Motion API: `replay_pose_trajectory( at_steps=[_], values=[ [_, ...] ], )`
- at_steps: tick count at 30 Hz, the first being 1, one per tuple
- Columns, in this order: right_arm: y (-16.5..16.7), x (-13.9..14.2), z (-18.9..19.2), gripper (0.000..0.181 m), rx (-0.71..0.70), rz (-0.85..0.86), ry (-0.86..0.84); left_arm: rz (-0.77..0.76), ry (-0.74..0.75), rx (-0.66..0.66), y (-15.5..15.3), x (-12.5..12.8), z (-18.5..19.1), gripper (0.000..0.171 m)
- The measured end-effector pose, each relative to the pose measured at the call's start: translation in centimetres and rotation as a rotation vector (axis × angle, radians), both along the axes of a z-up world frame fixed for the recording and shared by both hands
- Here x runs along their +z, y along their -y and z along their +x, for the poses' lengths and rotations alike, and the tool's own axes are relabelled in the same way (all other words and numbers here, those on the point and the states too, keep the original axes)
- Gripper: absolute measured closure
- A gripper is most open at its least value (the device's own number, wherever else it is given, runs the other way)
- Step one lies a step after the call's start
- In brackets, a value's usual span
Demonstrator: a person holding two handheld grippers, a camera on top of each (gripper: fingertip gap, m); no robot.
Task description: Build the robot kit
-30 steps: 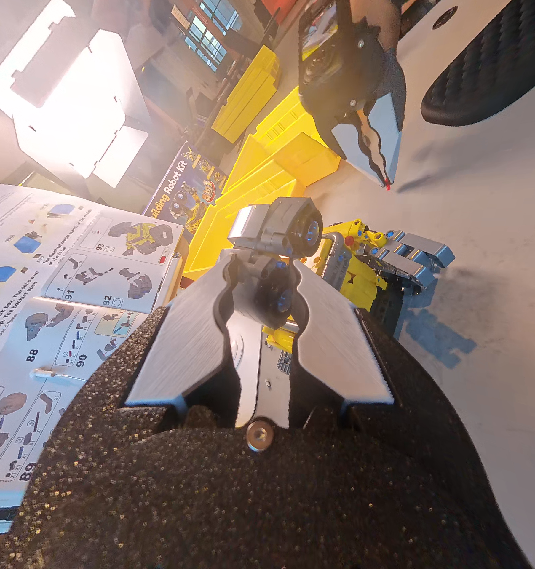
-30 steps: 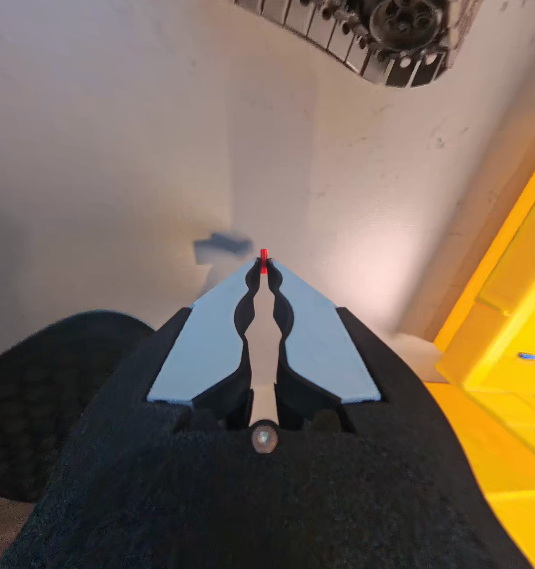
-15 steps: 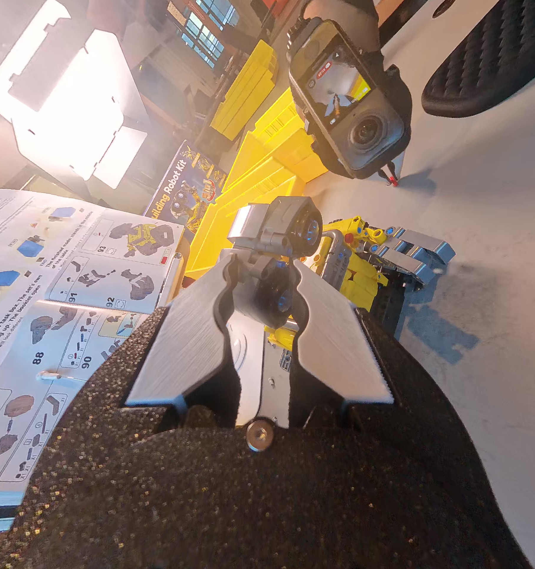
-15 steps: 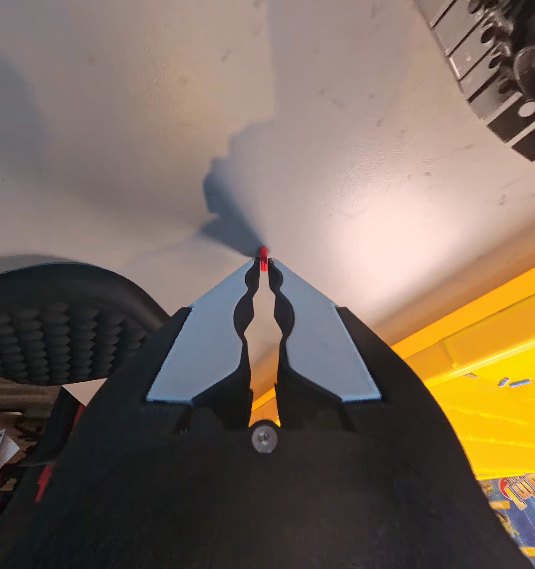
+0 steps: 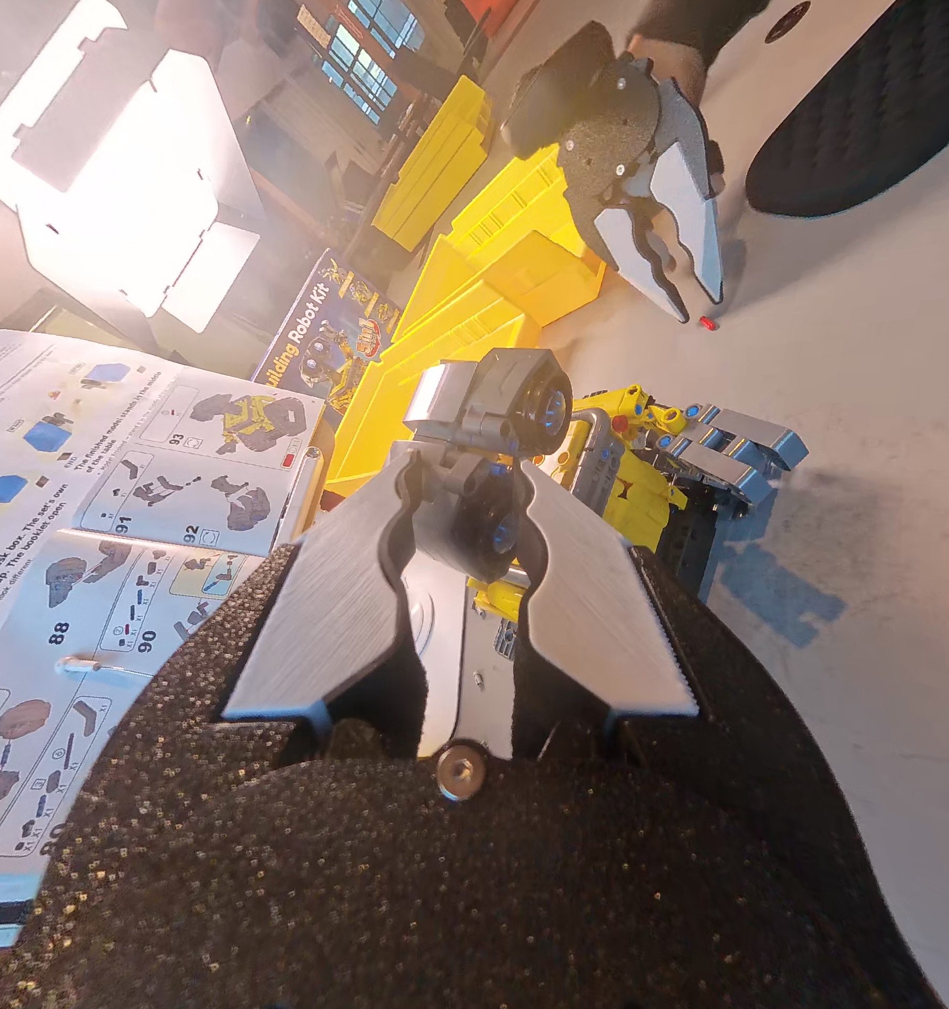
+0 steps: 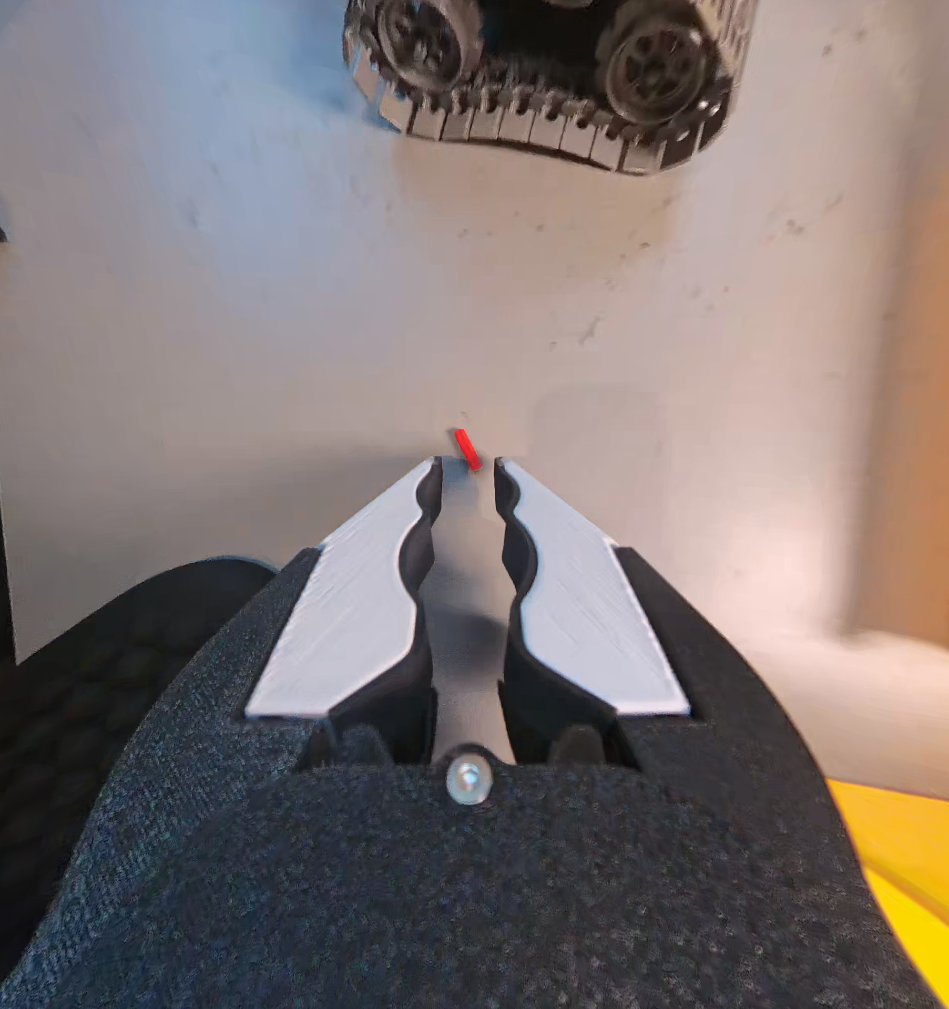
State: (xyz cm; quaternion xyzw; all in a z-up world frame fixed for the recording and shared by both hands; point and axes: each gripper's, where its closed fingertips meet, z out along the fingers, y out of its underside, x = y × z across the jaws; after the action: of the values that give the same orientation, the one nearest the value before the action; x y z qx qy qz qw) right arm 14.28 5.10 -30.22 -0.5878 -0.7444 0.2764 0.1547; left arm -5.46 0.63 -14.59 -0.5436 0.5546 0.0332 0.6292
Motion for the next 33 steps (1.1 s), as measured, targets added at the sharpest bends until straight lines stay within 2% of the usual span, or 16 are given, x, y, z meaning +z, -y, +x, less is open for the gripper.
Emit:
replay_pose_trajectory(
  at_steps=[4,10,14,22,25,28,31,33],
  values=[
    [0.0,-0.6,-0.4,0.163,-0.025,0.004,-0.103,-0.007,0.016,-0.001,0.0,0.0,0.0,0.140],
    [-0.1,-0.6,-0.4,0.166,-0.013,0.039,-0.150,-0.015,0.036,-0.002,-0.1,0.0,-0.1,0.140],
    [0.5,-0.6,-0.3,0.177,-0.024,0.062,-0.187,-0.014,0.036,-0.005,-0.1,0.0,-0.1,0.140],
    [0.4,-0.4,-0.5,0.179,-0.196,0.108,-0.156,-0.014,0.026,0.009,-0.4,0.1,0.1,0.140],
    [0.7,3.3,-3.1,0.178,-0.305,0.050,-0.297,-0.009,-0.006,0.046,-0.6,0.1,0.2,0.140],
    [1.5,7.9,-6.1,0.178,-0.330,0.023,-0.418,-0.005,-0.040,0.074,-0.7,0.1,0.5,0.140],
    [2.4,11.8,-9.4,0.179,-0.325,0.013,-0.462,-0.005,-0.056,0.084,-0.8,0.1,0.6,0.140],
    [2.3,12.8,-11.1,0.179,-0.321,0.042,-0.442,-0.009,-0.047,0.079,-0.9,0.1,0.4,0.140]
  ],
)
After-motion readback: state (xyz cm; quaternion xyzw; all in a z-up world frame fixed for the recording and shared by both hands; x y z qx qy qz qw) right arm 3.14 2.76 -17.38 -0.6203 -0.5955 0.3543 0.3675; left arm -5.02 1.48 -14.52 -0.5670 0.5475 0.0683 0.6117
